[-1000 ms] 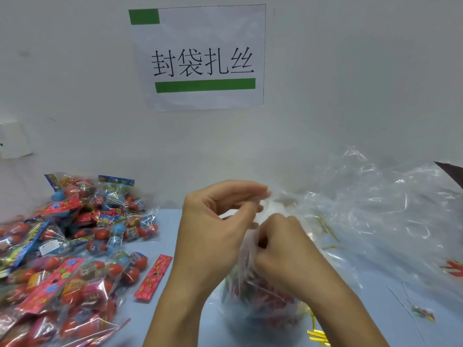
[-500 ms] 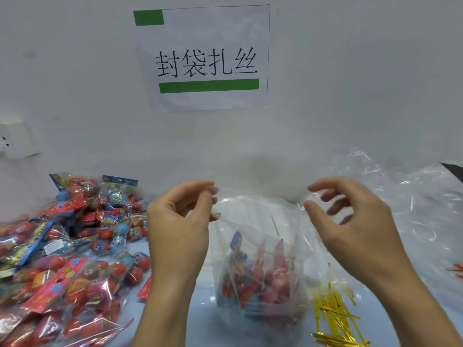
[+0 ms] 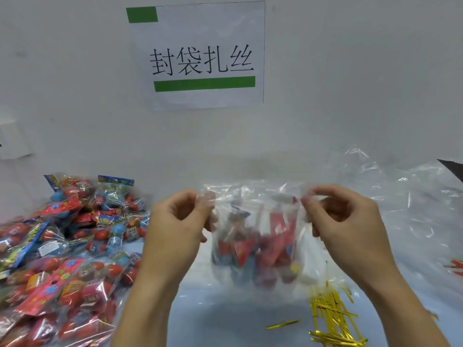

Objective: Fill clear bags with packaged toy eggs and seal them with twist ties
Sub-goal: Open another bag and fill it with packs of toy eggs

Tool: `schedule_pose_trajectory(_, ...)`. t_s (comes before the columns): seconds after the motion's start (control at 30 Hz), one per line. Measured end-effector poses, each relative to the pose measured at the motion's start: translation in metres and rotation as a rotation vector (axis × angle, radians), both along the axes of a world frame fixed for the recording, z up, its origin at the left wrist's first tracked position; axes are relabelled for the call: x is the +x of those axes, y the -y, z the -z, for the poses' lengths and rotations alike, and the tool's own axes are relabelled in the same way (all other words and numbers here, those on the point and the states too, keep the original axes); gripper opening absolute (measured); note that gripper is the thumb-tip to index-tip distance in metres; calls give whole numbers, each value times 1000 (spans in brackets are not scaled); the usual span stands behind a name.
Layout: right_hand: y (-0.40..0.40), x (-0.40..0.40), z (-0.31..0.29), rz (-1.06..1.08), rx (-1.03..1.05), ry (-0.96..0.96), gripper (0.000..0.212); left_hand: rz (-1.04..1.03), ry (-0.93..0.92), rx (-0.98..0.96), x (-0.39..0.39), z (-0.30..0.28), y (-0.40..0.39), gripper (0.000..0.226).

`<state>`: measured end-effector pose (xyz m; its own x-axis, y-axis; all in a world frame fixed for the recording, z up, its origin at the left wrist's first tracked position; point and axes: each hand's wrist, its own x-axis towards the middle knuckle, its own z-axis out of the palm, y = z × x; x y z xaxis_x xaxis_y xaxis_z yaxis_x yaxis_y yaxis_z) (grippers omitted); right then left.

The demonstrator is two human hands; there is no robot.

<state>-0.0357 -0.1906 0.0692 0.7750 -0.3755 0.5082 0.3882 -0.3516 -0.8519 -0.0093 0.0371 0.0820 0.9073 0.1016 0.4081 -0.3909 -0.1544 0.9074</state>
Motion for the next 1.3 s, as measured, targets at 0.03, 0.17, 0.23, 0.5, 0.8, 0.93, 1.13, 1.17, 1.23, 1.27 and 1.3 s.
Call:
schedule_pose_trajectory(0.03, -2, 3, 4, 17, -18, -15, 3, -18, -3, -2, 2, 2, 5, 25)
schedule_pose_trajectory(0.17, -6, 7, 10, -12, 94, -9, 6, -82, 18, 29, 4, 13, 14, 30)
schedule_pose_trajectory(0.23, -6, 5, 5, -46, 221, 91, 8, -113, 87, -16, 6, 10, 12, 31)
schedule_pose_trajectory(0.5, -9, 9, 8, -215, 385, 63, 21, -94, 48, -4, 6, 16, 12, 39)
schedule_pose_trajectory(0.8, -11, 11, 14, -256, 495, 70, 25, -81, -65, -6, 4, 18, 9, 36)
schedule_pose_trajectory(0.93, -14, 12, 11, -292, 534, 117, 24, -54, 89, 58, -2, 12, 6, 26)
schedule_pose_trajectory(1.13, -13, 13, 17, -181, 459, 65, 19, -32, 78, 75, -1, 17, 14, 37)
schedule_pose_trajectory(1.17, -11, 12, 14, -184, 456, 98, 20, -34, 137, 65, -1, 15, 12, 38)
schedule_pose_trajectory(1.23, -6, 10, 11, -185, 447, 94, 20, 8, 116, -7, -2, 13, 9, 43)
schedule_pose_trajectory(1.27, -5, 10, 13, -170, 425, 54, 19, 49, 35, -50, -3, 15, 9, 47)
schedule_pose_trajectory(1.3, -4, 10, 16, -151, 398, 9, 19, 94, -54, -72, -3, 18, 8, 53)
